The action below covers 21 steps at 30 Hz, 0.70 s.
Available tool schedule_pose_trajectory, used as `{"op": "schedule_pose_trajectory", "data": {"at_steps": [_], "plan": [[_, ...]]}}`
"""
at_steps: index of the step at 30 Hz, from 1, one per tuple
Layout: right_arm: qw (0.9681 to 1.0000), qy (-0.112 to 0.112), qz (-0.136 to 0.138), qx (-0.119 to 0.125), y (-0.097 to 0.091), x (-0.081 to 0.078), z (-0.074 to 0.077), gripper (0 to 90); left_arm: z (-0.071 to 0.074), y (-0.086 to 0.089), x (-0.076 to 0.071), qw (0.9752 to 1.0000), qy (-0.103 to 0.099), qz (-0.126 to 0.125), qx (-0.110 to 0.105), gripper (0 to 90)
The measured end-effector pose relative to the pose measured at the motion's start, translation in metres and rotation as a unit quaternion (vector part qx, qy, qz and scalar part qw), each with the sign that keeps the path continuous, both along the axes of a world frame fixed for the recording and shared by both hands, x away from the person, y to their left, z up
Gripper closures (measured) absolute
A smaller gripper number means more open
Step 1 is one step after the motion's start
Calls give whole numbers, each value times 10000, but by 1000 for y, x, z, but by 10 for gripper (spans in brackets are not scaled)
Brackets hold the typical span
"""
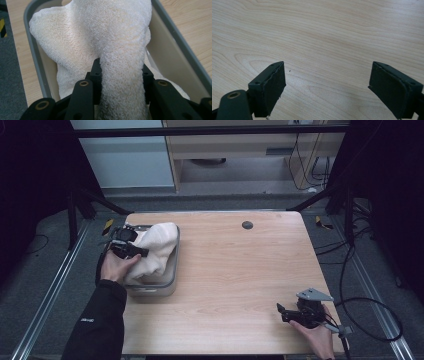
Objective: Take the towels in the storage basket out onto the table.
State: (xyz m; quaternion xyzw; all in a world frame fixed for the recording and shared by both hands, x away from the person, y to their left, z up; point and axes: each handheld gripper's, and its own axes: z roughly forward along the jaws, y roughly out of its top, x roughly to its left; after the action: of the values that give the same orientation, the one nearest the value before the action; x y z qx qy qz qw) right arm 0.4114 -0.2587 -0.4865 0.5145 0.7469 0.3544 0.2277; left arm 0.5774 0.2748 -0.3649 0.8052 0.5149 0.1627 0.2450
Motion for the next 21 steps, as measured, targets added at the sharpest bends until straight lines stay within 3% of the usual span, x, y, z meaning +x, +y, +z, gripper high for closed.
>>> {"op": "schedule_pose_trajectory", "data": {"at_steps": [14, 21], "plan": [[10000, -9, 1, -10, 0, 0, 0, 135, 44, -2, -18, 9985, -506, -159, -110, 658], [10000, -59, 10, -50, -1, 0, 0, 135, 61, -4, -26, 9975, -633, -288, -127, 658]]}}
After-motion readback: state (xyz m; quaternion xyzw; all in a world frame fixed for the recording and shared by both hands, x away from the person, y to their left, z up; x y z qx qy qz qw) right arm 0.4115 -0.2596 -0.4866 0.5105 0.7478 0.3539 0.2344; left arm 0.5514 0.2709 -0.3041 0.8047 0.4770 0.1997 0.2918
